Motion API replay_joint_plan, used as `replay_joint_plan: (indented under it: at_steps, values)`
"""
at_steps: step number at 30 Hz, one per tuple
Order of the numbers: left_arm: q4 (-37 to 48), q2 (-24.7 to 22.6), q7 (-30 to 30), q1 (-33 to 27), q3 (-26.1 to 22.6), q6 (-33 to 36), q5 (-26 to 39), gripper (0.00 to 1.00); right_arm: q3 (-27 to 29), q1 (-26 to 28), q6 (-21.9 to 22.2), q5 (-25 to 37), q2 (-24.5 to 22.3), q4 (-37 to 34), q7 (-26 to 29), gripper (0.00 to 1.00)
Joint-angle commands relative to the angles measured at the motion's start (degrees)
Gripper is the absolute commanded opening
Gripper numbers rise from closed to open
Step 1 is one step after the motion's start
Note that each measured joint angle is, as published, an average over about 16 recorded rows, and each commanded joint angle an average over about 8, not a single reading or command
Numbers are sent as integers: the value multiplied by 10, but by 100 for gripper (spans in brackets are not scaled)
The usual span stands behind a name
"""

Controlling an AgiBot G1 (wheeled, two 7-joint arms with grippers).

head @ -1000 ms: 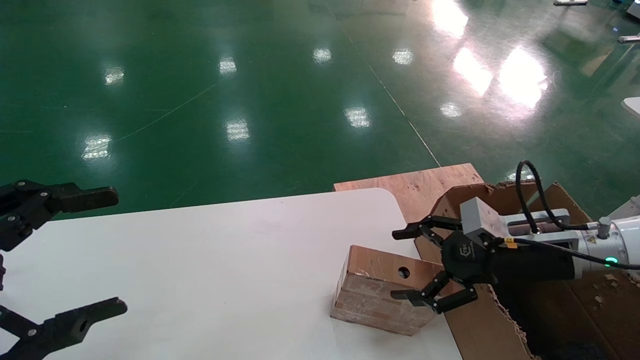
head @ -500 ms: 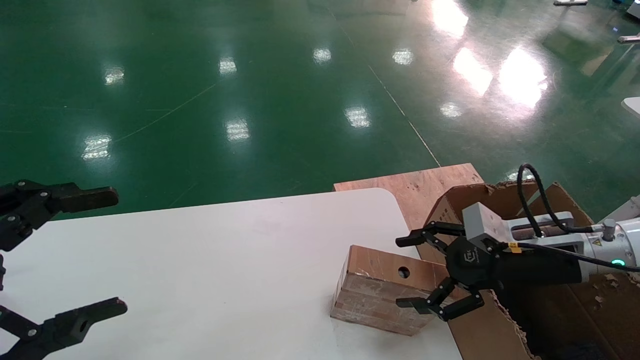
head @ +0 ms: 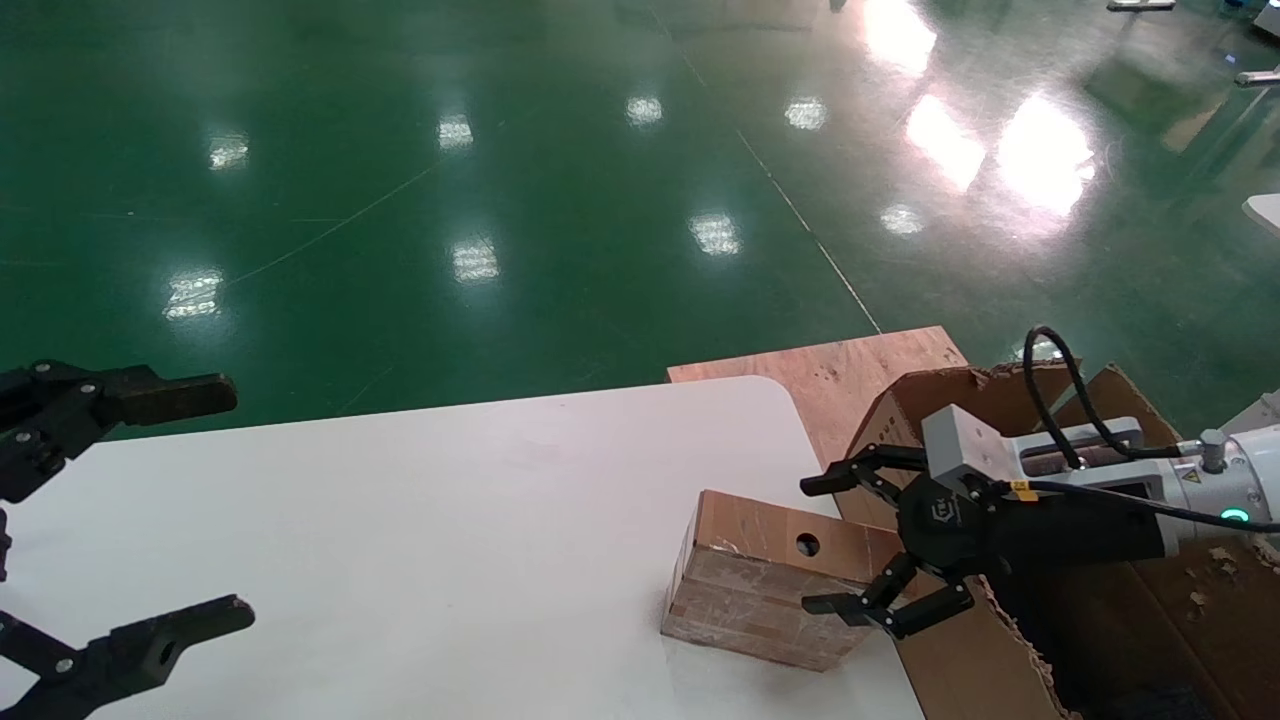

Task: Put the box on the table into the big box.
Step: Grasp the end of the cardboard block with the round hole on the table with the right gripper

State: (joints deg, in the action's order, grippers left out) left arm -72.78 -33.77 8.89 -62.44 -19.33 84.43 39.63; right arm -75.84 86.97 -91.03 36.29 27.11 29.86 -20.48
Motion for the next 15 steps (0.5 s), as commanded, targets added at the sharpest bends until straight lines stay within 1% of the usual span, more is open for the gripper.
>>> replay_joint_plan:
  at_steps: [1, 8, 9, 12, 13, 14, 15]
  values:
    - [0, 0, 0, 0, 0, 0, 0, 100, -5, 4, 0, -1, 2, -4, -1, 100]
    - [0, 0, 0, 0, 0, 0, 0, 100, -18, 12, 0, -7, 10, -16, -2, 99]
    - [0, 0, 0, 0, 0, 0, 0, 100, -20, 12, 0, -8, 10, -17, -2, 93]
    - [0, 0, 0, 0, 0, 0, 0, 100, -22, 13, 0, -10, 11, -20, 0, 56]
    - [0, 0, 0, 0, 0, 0, 0, 97, -22, 14, 0, -11, 11, -21, 0, 43]
    - [0, 0, 0, 0, 0, 0, 0, 88, -22, 14, 0, -11, 11, -21, 0, 31]
    - [0, 0, 0, 0, 0, 0, 0, 76, -22, 14, 0, -11, 11, -21, 0, 18]
